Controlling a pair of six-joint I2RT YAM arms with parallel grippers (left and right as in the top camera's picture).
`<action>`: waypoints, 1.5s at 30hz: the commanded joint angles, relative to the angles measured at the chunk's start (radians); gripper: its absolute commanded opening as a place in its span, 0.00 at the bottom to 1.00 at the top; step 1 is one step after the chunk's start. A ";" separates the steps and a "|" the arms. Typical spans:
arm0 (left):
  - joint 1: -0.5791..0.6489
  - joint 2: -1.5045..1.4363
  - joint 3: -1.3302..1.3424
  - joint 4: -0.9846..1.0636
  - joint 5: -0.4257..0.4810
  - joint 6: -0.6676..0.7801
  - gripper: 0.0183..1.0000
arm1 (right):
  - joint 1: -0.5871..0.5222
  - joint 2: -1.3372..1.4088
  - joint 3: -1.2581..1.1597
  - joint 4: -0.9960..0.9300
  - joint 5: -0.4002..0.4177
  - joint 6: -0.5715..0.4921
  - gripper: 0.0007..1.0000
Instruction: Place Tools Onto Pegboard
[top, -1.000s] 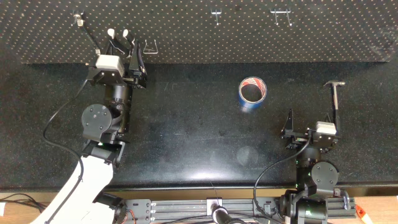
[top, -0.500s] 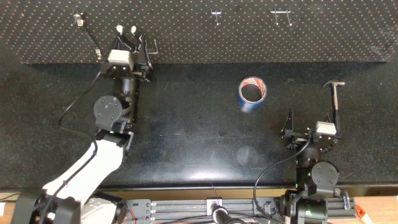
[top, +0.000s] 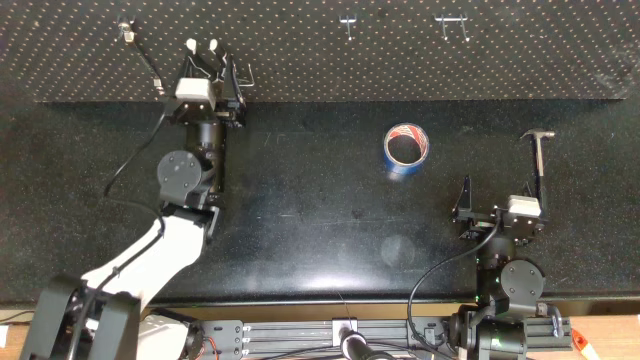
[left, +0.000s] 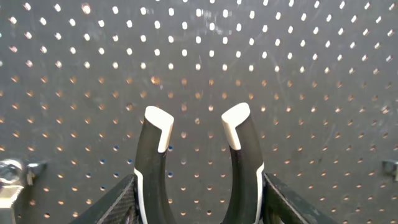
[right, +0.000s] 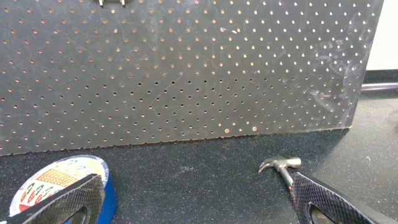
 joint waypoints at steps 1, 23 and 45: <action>0.001 0.055 0.089 0.016 -0.021 0.016 0.01 | -0.005 -0.011 -0.003 -0.006 -0.009 -0.011 0.97; 0.002 0.237 0.243 -0.019 -0.030 0.016 0.01 | -0.005 -0.011 -0.003 -0.006 -0.009 -0.011 0.97; 0.002 0.237 0.243 -0.193 -0.022 -0.022 0.42 | -0.005 -0.011 -0.003 -0.006 -0.009 -0.011 0.97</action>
